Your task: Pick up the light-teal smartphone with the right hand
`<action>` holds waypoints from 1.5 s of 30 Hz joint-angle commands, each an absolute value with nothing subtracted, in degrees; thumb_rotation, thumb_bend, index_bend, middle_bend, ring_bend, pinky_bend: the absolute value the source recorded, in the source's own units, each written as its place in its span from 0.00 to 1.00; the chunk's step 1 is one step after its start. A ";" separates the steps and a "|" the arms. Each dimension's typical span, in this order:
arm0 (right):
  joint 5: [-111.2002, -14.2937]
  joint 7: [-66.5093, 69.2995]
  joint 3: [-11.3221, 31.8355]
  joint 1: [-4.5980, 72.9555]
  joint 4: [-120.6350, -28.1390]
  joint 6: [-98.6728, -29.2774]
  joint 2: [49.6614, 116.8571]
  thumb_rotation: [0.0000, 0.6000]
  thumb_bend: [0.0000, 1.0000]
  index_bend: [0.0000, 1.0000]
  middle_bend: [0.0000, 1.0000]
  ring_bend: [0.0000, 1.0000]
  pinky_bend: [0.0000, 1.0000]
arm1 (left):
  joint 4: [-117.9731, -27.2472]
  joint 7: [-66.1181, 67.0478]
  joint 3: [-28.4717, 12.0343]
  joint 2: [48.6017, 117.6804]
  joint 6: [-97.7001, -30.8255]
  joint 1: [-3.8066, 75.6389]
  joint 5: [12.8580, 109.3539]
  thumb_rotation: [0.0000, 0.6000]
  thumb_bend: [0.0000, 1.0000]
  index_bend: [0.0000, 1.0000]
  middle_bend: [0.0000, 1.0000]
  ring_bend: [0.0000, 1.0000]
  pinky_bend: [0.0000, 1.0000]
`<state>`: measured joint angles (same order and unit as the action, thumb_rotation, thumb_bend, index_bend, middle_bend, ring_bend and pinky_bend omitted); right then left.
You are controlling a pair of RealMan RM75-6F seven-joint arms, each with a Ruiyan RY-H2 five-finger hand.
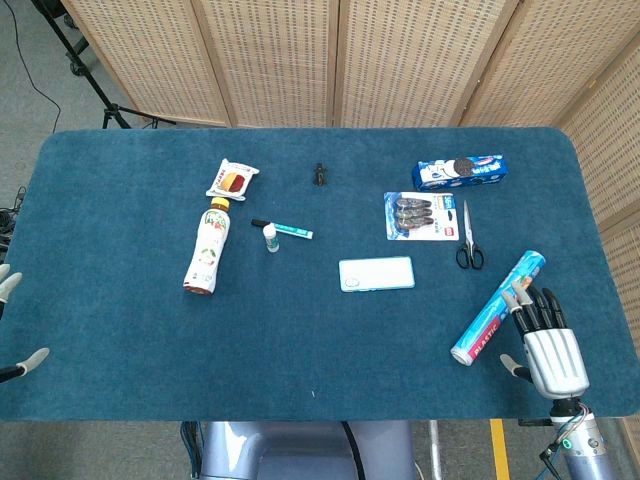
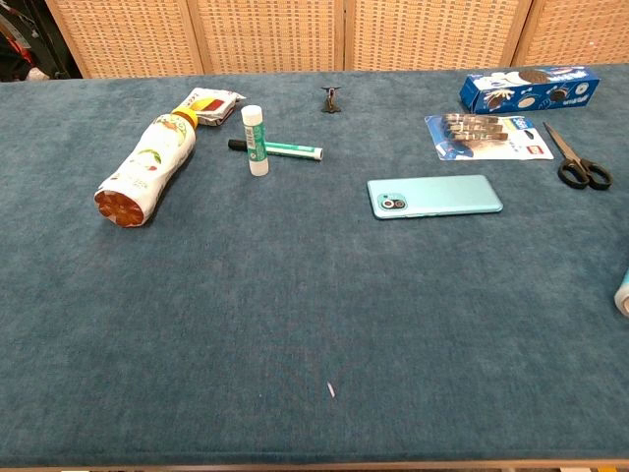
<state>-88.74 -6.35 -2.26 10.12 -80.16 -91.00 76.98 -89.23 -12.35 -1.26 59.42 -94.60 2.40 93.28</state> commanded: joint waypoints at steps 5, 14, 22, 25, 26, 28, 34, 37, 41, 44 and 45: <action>-90.25 -7.11 -0.40 13.13 -81.33 -86.54 77.78 1.00 0.00 0.07 0.00 0.00 0.01 | -89.33 -12.15 -1.35 59.49 -94.79 2.13 92.98 1.00 0.00 0.00 0.00 0.00 0.00; -88.65 -14.66 5.02 21.49 -85.20 -76.42 80.55 1.00 0.33 0.07 0.00 0.00 0.01 | -89.39 -11.17 -1.75 59.87 -93.58 2.66 92.13 1.00 0.00 0.00 0.00 0.00 0.00; -84.48 -22.75 8.60 28.51 -82.97 -67.13 88.34 1.00 0.44 0.07 0.00 0.00 0.01 | -89.03 -11.54 -1.70 59.61 -92.33 2.89 91.31 1.00 0.00 0.00 0.00 0.00 0.00; -81.71 -25.48 9.54 30.51 -80.31 -64.12 92.03 1.00 0.44 0.07 0.00 0.00 0.01 | -88.90 -11.81 -1.77 59.56 -92.12 2.85 90.89 1.00 0.00 0.00 0.00 0.00 0.00; -80.89 -26.35 9.72 31.04 -79.27 -63.37 93.17 1.00 0.44 0.07 0.00 0.00 0.01 | -88.87 -11.99 -1.82 59.51 -92.02 2.85 90.71 1.00 0.00 0.00 0.00 0.00 0.00; -79.58 -27.50 9.85 31.78 -77.80 -62.12 94.85 1.00 0.43 0.07 0.00 0.00 0.01 | -88.76 -12.13 -1.91 59.47 -91.93 2.85 90.49 1.00 0.00 0.00 0.00 0.00 0.00; -75.30 -31.58 11.39 35.47 -71.71 -57.95 100.38 1.00 0.44 0.07 0.00 0.00 0.01 | -88.62 -12.75 -2.04 59.31 -91.91 2.82 90.33 1.00 0.00 0.00 0.00 0.00 0.00; -74.07 -32.68 11.92 36.42 -70.46 -57.29 101.13 1.00 0.44 0.07 0.00 0.00 0.01 | -88.61 -12.75 -2.08 59.27 -91.70 2.88 90.19 1.00 0.00 0.00 0.00 0.00 0.00; -73.41 -32.94 11.83 37.00 -69.20 -57.00 101.31 1.00 0.44 0.07 0.01 0.00 0.01 | -88.63 -12.89 -2.15 59.25 -91.58 2.92 90.08 1.00 0.00 0.00 0.00 0.00 0.00; -73.18 -32.65 11.61 37.36 -68.05 -56.84 101.42 1.00 0.44 0.07 0.02 0.00 0.01 | -88.61 -12.92 -2.20 59.24 -91.55 2.92 90.01 1.00 0.00 0.00 0.00 0.00 0.00; -73.02 -32.60 11.60 37.48 -67.73 -56.74 101.47 1.00 0.44 0.07 0.02 0.00 0.01 | -88.65 -12.93 -2.21 59.24 -91.50 2.93 89.99 1.00 0.00 0.00 0.00 0.00 0.00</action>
